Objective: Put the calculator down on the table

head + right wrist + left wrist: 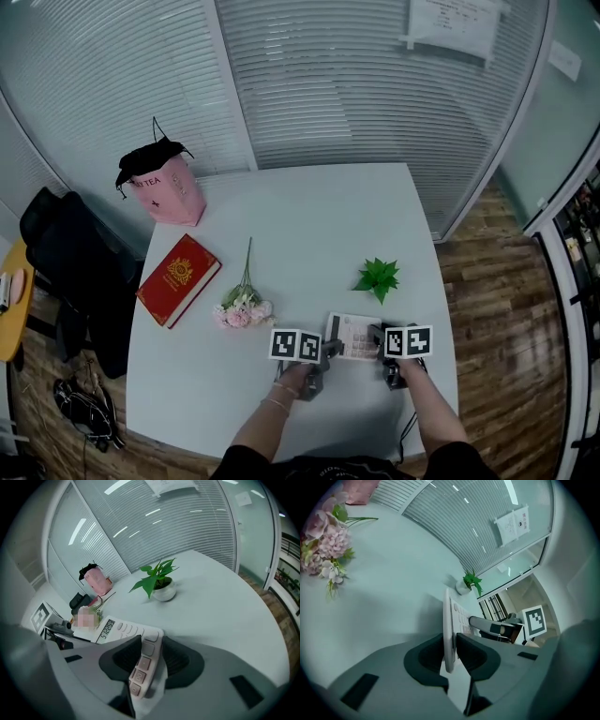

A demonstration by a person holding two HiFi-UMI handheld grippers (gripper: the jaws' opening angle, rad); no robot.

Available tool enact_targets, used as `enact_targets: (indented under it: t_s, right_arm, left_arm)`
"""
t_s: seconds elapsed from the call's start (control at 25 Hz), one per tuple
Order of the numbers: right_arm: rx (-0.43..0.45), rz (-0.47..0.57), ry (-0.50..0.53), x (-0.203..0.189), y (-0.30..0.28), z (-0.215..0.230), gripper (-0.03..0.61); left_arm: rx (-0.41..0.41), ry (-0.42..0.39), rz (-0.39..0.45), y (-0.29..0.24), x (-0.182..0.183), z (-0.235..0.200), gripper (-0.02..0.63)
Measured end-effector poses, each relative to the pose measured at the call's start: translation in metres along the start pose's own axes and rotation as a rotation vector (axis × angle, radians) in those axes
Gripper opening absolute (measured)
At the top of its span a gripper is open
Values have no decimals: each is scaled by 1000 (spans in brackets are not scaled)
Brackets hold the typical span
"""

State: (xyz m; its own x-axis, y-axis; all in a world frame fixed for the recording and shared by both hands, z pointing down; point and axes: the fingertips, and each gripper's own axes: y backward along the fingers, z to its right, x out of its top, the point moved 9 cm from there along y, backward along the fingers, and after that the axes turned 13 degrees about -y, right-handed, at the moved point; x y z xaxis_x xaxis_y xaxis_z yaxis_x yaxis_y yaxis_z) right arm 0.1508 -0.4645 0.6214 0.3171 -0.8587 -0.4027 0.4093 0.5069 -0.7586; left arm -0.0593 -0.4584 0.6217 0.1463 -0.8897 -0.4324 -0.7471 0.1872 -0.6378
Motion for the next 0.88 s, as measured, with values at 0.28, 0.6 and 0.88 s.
enact_targets:
  t_s: [0.28, 0.6, 0.88]
  right_arm:
    - [-26, 17, 35, -2, 0, -1, 158]
    - [53, 88, 77, -3, 8, -5, 383]
    - [64, 208, 231, -1, 34, -30, 388]
  left_arm:
    - [37, 18, 13, 0, -1, 2, 88]
    - [142, 17, 72, 7, -5, 6, 269]
    - [170, -118, 136, 30, 0, 30, 325]
